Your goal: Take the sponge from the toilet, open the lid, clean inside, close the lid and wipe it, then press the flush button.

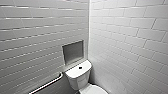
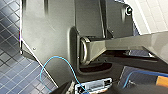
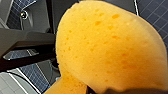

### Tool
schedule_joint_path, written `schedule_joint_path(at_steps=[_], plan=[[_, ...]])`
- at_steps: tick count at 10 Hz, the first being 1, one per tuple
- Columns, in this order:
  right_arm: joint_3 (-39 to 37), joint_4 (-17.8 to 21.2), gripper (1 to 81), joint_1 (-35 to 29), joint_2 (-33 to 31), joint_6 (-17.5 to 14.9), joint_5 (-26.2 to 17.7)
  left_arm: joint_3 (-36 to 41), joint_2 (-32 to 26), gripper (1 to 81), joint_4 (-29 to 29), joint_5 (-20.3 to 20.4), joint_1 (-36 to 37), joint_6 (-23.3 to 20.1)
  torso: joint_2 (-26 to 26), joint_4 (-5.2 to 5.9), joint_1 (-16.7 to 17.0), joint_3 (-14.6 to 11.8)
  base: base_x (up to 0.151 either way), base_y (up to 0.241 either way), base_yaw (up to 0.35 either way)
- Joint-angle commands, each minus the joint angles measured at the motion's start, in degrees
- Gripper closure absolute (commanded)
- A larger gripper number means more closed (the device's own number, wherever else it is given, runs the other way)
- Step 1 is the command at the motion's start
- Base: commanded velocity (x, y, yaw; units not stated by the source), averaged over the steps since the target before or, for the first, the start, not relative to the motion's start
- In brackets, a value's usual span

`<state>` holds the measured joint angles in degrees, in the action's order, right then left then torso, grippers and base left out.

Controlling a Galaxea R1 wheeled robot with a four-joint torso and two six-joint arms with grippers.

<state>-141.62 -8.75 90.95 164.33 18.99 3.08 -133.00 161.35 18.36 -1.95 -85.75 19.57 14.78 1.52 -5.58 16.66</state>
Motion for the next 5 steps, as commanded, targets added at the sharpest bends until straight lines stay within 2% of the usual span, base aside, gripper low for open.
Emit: schedule_joint_path(at_steps=[1,5], plan=[[18.2,0.6,81.1,-0.6,-9.5,-1.4,0.7,2.9,-3.1,1.0,-0.4,-2.7,1.6,-0.1,0.0,0.00,0.0,0.0,0.000,0.000,0.000],[17.8,0.5,81.1,-0.3,-9.4,-1.5,0.7,3.0,-3.0,1.0,-0.4,-2.7,1.7,-0.1,0.0,0.00,0.0,0.0,0.000,0.000,0.000]])
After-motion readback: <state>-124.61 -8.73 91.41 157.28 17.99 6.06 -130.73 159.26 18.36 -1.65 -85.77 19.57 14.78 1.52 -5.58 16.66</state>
